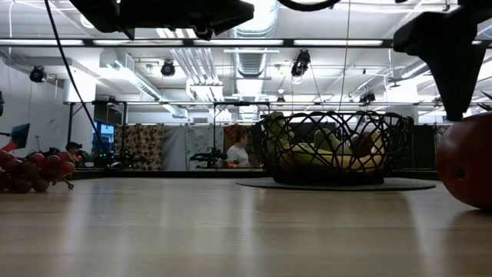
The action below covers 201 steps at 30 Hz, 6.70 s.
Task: Build produce basket
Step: Put the pomegranate into the wire basket
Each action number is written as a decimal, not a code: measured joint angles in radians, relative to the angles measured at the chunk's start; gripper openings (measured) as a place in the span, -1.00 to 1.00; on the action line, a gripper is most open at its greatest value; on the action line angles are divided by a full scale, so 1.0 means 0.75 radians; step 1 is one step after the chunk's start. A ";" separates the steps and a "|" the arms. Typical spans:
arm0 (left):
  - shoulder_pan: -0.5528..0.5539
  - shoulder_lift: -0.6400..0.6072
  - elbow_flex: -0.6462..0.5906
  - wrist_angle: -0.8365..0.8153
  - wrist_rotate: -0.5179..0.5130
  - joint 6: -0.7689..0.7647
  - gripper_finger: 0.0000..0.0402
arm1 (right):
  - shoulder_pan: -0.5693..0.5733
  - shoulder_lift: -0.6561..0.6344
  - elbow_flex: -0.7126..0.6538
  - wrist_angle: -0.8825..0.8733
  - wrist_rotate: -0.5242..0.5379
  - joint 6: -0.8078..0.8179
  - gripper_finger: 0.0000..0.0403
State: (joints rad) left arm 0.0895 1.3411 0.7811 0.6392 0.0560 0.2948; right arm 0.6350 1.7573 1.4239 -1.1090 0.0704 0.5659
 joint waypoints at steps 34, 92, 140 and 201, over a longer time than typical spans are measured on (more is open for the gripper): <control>0.001 -0.086 -0.003 -0.041 -0.007 0.092 -0.16 | -0.144 -0.213 -0.042 0.097 0.152 -0.126 0.44; 0.004 -0.201 -0.106 -0.271 -0.341 0.222 -0.16 | -1.198 -0.060 0.062 -0.321 0.922 -1.812 0.45; 0.004 -0.201 -0.132 -0.267 -0.340 0.222 -0.16 | -1.781 -0.466 0.054 -0.081 0.354 -0.534 -0.95; 0.004 -0.201 -0.135 -0.270 -0.340 0.221 -0.16 | -1.841 -0.423 -0.181 0.133 0.134 -0.593 -0.96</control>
State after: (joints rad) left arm 0.0921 1.1904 0.6796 0.4366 -0.1993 0.4603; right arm -0.7461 1.4403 1.2881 -1.0094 0.1708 0.1215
